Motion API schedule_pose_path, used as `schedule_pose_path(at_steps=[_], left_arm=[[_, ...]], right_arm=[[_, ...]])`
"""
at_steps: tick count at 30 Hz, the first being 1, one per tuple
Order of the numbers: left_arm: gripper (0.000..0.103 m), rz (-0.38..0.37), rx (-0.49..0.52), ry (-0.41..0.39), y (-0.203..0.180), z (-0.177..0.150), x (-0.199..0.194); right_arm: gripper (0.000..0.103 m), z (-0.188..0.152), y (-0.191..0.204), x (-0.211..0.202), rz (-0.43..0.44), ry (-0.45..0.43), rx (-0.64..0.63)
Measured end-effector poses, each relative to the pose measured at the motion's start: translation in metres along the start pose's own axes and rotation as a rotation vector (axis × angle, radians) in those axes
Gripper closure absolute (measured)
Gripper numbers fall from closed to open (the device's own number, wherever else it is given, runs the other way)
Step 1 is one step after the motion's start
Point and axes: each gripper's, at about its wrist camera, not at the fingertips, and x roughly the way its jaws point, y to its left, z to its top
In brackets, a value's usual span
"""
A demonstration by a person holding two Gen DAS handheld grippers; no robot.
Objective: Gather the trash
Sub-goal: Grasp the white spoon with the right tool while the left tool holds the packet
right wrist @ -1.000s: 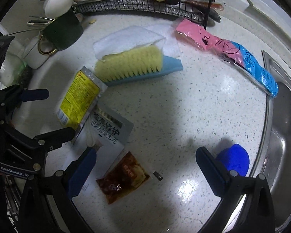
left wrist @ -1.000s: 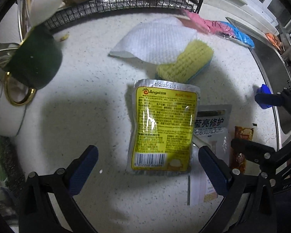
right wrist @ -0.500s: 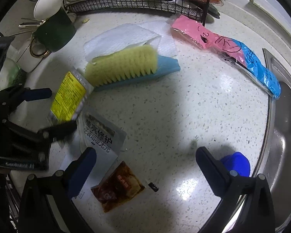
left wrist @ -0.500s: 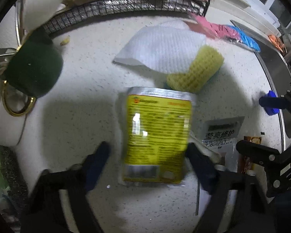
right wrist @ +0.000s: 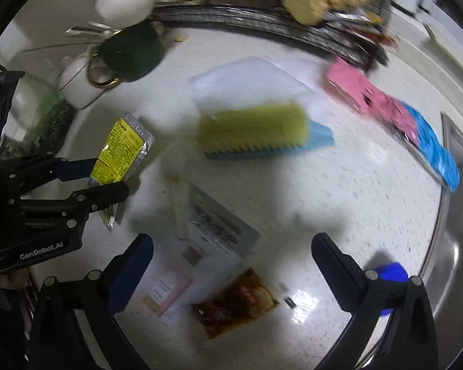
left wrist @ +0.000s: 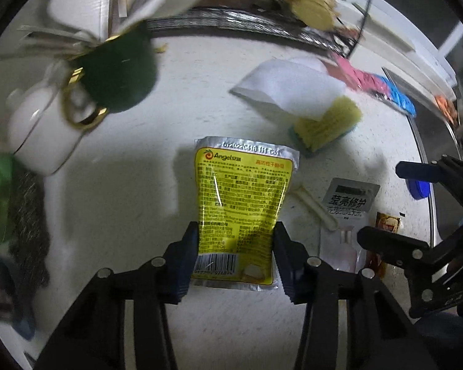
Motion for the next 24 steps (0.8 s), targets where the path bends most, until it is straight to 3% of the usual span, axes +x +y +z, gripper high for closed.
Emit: schedule_pose_path(at_steps=[7,19,21,23,24], left_arm=[[0.059,0.039,-0.097,-0.020,0.031,-0.009,-0.009],[0.059,0.075,-0.185,-0.017,0.066,-0.019,-0.011],[0.059,0.076,-0.189,-0.011,0.067,-0.020,-0.009],[0.059,0.076,-0.190,-0.007,0.066,-0.021,-0.008],[0.059,0.079,-0.191,-0.005,0.067,-0.022,-0.008]], right_arm=[[0.001,0.031,0.041,0.009,0.021,-0.016,-0.136],[0.026,0.066,0.078,0.061,0.048,0.040,-0.204],[0.039,0.074,0.082,0.063,0.038,0.026,-0.221],[0.069,0.079,0.090,0.064,0.004,0.018,-0.267],[0.073,0.082,0.093,0.064,-0.004,0.023,-0.282]])
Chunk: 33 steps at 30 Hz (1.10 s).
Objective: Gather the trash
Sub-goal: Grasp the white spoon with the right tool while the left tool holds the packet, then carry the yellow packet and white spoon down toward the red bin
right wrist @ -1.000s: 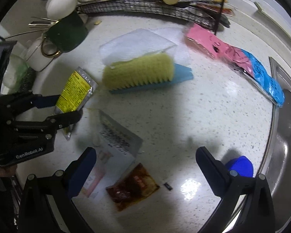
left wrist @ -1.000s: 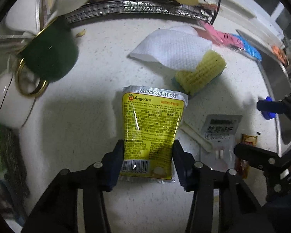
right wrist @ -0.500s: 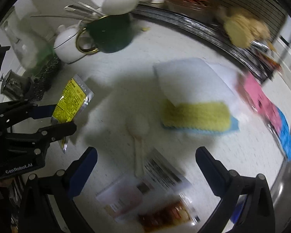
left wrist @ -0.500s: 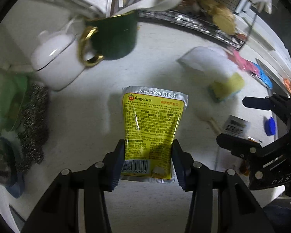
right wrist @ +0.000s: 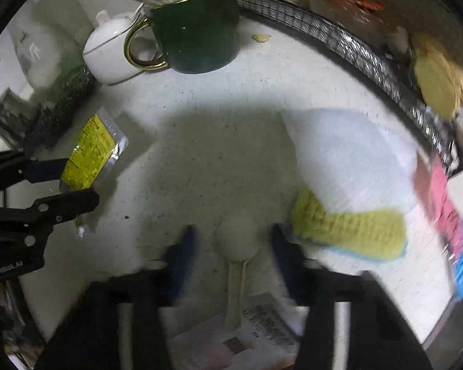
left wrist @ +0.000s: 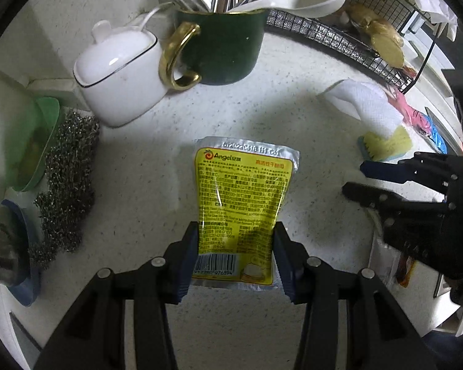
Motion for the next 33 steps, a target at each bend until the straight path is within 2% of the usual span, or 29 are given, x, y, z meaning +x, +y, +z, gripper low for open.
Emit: schedule_pose_path(at_steps=[4,9,13,18,25,30,33], left_arm=[[0.059,0.003,-0.009,0.002,0.005,-0.005,-0.003],[0.059,0.004,-0.016,0.001,0.000,-0.009,-0.005],[0.059,-0.001,-0.011,-0.012,-0.009,-0.013,-0.013],[0.059,0.005,0.016,-0.036,-0.022,-0.016,-0.032],[0.059,-0.012,0.065,-0.083,-0.057,-0.023,-0.061],[0.059,-0.025,0.130,-0.108,-0.094,-0.034,-0.075],[0.059,-0.033,0.173,-0.123,-0.118,-0.046,-0.085]], right_arm=[[0.073,0.005,0.002,0.003,0.039,0.022,-0.023],[0.075,-0.013,0.003,0.001,0.032,-0.008,-0.074],[0.076,-0.018,0.010,-0.002,0.102,-0.006,-0.045],[0.076,-0.031,0.020,-0.028,0.122,-0.053,-0.018],[0.076,-0.061,0.011,-0.073,0.090,-0.125,-0.017],[0.076,-0.095,-0.023,-0.092,0.073,-0.165,0.037],[0.076,-0.116,-0.028,-0.101,0.036,-0.187,0.060]])
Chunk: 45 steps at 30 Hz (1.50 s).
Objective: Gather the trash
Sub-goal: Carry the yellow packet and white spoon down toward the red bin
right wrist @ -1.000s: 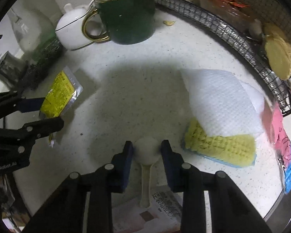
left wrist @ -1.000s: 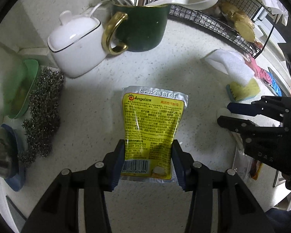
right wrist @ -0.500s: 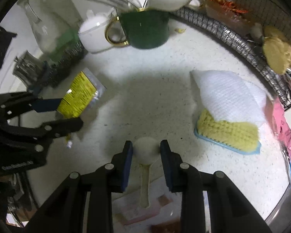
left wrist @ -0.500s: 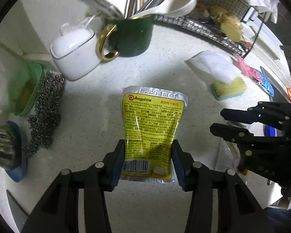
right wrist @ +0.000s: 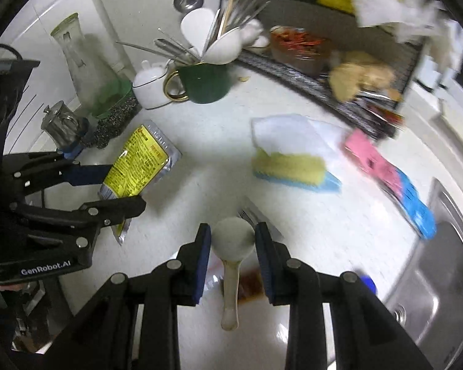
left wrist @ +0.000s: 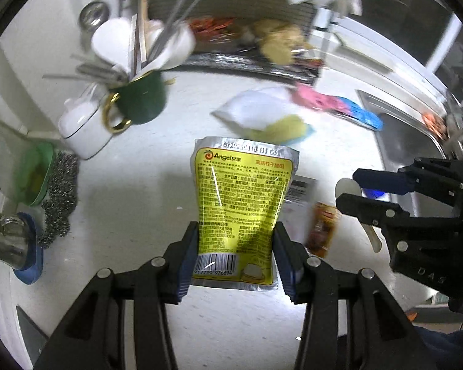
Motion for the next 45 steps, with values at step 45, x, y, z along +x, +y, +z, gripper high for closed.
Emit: schedule_pose_path(at_steps=[45], left_arm=[[0.058,-0.154,0.312,0.119,-0.276,-0.265,0.005]], right_arm=[[0.075,-0.345,-0.011,-0.113,-0.100,-0.021,0.317]])
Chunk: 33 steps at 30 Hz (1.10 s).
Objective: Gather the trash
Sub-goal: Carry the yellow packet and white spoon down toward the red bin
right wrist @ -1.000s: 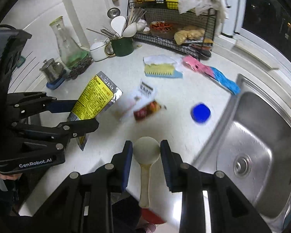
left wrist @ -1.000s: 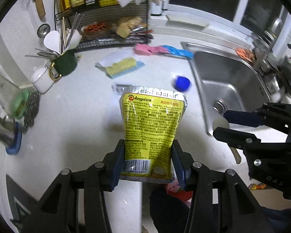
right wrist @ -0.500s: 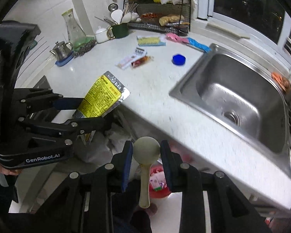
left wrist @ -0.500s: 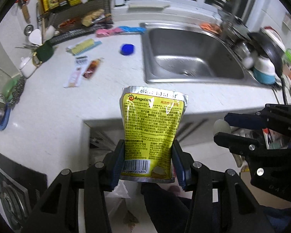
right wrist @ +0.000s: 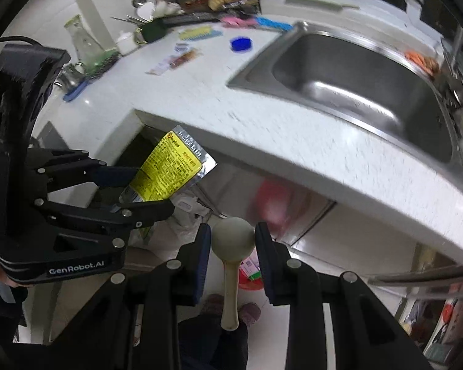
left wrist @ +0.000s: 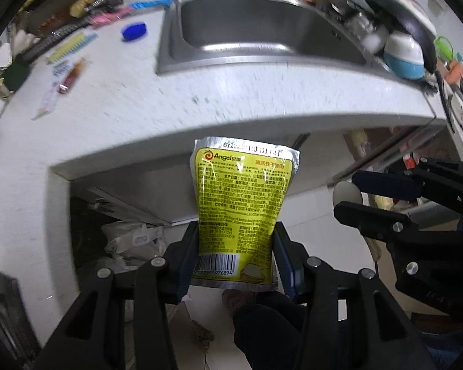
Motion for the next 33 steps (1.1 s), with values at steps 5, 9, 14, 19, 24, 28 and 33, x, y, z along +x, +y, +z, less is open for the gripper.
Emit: schedule_pose_path(at_steps=[5,9,14,19,24,28,33], left_arm=[[0.059,-0.017,0.025,0.048,0.000,-0.015,0.062],[0.059,-0.035,0.026,0.092,-0.001,-0.035,0.124],[0.058,-0.050,0.037,0.138,-0.012,-0.055,0.190],[0.058,-0.059,0.055,0.169,-0.024,-0.070,0.245],[0.056,-0.096,0.075,0.186,-0.034,-0.073,0.272],[0.046,-0.069,0.089,0.189,-0.042,-0.074,0.282],[0.038,-0.083,0.080,0.186,-0.034,-0.078,0.277]], right_arm=[[0.075,-0.017,-0.017,0.048,-0.014,0.016,0.033],[0.075,-0.035,-0.032,0.087,-0.034,0.016,0.054],[0.075,-0.063,-0.055,0.143,-0.031,0.043,0.097],[0.075,-0.084,-0.071,0.190,-0.043,0.066,0.120],[0.075,-0.099,-0.087,0.213,-0.054,0.071,0.143],[0.075,-0.104,-0.086,0.214,-0.054,0.064,0.157],[0.075,-0.114,-0.083,0.218,-0.052,0.064,0.158]])
